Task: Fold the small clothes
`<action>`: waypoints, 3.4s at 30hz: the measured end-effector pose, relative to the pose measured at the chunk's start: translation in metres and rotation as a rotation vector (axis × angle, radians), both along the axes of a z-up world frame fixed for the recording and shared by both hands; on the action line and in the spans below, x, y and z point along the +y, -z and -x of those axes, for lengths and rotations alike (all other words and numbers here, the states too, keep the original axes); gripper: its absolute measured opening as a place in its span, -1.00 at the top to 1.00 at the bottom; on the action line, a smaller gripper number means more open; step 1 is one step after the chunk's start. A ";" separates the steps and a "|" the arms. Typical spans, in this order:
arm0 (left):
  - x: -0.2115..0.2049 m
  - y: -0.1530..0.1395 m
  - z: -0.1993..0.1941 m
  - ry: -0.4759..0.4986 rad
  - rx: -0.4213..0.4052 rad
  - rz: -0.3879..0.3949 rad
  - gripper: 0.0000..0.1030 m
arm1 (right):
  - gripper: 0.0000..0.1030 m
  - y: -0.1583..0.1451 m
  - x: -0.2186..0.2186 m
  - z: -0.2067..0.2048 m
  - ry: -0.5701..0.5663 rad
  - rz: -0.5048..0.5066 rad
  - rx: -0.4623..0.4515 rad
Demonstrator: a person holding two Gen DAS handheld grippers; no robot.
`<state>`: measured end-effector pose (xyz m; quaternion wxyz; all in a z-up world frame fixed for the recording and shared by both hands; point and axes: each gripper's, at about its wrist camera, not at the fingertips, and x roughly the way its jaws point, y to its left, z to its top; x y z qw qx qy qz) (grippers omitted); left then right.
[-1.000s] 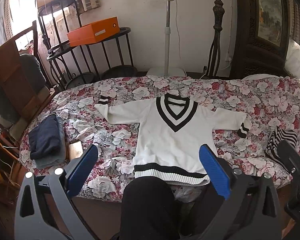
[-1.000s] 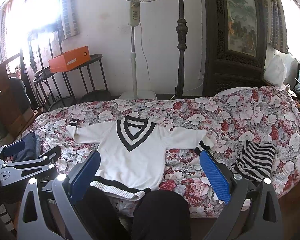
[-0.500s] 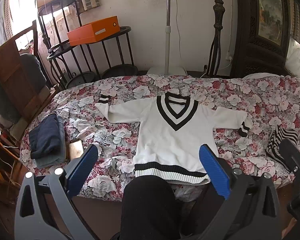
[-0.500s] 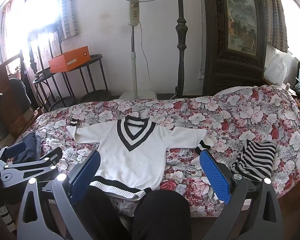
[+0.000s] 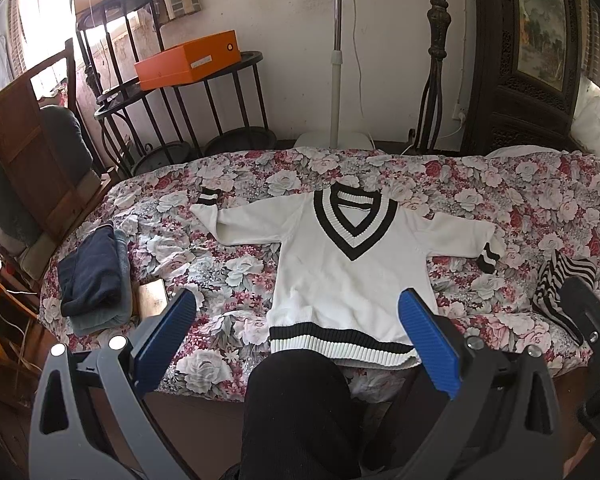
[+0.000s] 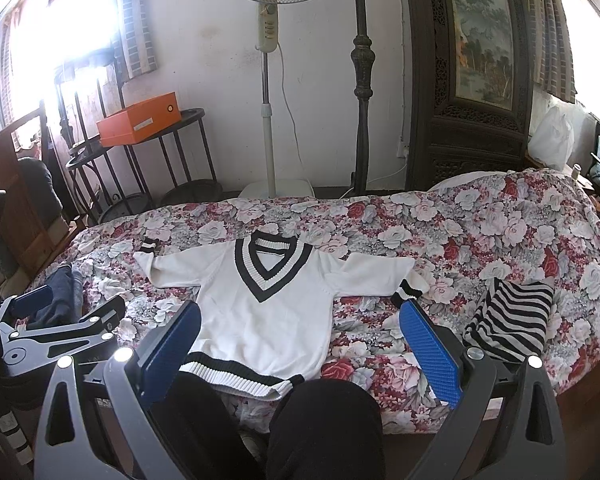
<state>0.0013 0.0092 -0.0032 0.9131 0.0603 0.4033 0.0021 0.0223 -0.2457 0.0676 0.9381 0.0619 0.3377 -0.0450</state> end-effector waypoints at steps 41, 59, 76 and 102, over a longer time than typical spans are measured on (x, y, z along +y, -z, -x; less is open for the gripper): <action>0.011 0.011 0.004 -0.005 0.020 -0.004 -0.91 | -0.93 0.001 -0.003 -0.001 -0.003 -0.020 0.008; 0.040 0.114 -0.090 -0.127 0.264 -0.100 -0.91 | -0.93 0.070 -0.069 -0.060 0.088 -0.369 0.064; 0.021 0.340 -0.192 -0.086 0.725 -0.241 -0.92 | -0.92 0.304 -0.013 -0.187 -0.071 -0.361 0.677; -0.067 0.336 -0.308 -0.002 0.585 -0.241 -0.91 | 0.49 0.321 -0.189 -0.236 0.194 -0.042 0.526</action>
